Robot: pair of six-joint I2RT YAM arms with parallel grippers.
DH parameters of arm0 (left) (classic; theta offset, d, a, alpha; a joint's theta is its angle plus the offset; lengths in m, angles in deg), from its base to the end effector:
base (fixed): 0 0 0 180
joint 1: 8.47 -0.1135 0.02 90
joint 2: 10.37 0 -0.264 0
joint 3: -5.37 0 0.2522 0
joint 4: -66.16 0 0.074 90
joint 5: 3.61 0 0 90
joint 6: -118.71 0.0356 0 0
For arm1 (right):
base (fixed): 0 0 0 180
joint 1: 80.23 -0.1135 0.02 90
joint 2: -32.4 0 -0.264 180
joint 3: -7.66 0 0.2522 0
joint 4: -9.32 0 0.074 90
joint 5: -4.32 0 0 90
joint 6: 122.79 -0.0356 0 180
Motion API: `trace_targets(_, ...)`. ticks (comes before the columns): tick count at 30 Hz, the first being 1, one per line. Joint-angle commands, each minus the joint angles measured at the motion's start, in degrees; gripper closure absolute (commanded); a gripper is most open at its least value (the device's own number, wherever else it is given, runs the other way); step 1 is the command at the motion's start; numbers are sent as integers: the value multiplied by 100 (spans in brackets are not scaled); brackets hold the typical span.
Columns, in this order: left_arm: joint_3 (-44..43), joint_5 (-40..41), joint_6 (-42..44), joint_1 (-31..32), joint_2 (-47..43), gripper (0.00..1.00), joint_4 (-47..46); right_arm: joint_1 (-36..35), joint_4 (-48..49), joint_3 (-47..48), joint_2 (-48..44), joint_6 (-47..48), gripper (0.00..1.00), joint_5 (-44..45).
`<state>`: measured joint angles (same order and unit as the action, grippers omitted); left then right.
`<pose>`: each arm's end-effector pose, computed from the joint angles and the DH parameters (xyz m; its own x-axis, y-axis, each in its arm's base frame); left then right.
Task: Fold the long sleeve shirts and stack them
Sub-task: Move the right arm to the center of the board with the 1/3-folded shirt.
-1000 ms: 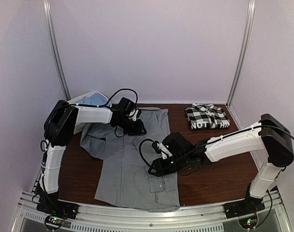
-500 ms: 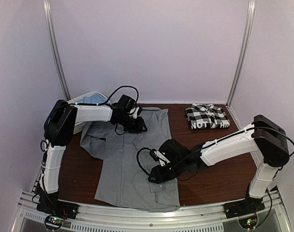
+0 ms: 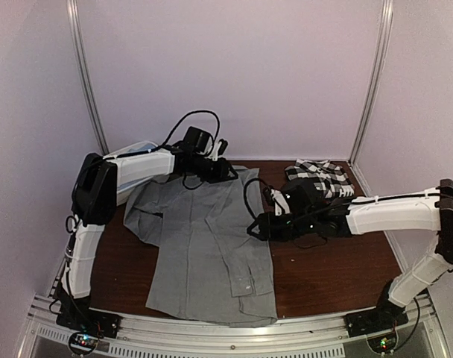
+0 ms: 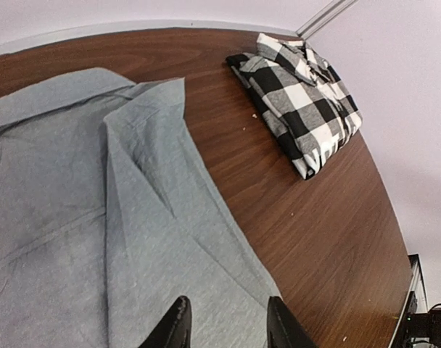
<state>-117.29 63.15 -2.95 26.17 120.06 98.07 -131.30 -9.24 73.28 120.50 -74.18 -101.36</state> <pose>0.4225 -0.3090 0.2122 -0.8524 0.0027 -0.5228 0.3815 0.6870 -0.6184 0.1973 0.2596 0.2098 -0.8894 -0.0880 -0.4485 -0.3852 0.6726 0.6318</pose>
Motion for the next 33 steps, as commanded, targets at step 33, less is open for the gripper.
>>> trace_targets(33,-2838,-954,-1049,-458,2552,56,-924,697,457,180,-70,-14,50,-149)
